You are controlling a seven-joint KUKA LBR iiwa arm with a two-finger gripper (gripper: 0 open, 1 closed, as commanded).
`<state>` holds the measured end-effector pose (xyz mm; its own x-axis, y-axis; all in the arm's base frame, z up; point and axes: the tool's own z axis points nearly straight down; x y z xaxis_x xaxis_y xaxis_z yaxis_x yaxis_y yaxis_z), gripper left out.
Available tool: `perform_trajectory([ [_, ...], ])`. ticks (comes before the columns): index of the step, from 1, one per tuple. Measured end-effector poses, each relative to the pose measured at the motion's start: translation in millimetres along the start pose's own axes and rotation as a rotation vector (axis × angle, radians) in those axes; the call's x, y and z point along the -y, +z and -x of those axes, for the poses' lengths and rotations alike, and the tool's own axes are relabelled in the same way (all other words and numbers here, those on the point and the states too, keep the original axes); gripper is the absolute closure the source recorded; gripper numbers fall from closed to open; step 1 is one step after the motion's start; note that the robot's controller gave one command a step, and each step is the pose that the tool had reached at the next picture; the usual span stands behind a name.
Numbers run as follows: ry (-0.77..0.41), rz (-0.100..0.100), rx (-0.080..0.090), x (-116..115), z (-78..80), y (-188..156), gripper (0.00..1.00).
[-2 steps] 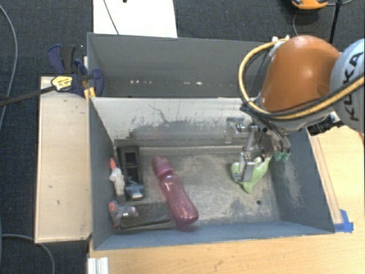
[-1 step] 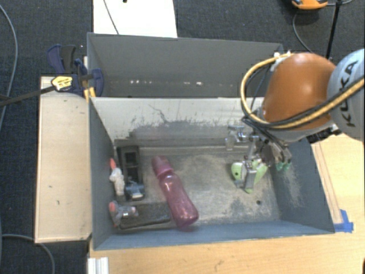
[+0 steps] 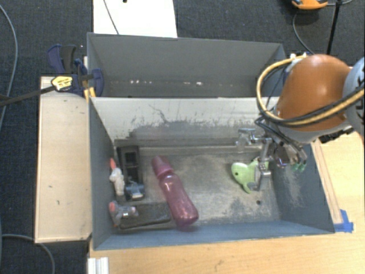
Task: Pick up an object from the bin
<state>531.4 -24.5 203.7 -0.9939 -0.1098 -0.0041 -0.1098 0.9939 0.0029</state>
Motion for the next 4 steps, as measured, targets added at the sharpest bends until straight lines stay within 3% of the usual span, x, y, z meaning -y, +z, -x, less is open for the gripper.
perform_trajectory([
  [1, 0.012, -0.005, 0.014, 34, 3.9, 29, 0.00],
  [2, 0.011, -0.004, 0.011, 40, 3.0, 38, 0.00],
  [3, -0.039, -0.002, -0.002, 27, -4.6, 12, 0.00],
  [4, -0.094, -0.009, 0.030, 29, 3.3, 9, 0.00],
])
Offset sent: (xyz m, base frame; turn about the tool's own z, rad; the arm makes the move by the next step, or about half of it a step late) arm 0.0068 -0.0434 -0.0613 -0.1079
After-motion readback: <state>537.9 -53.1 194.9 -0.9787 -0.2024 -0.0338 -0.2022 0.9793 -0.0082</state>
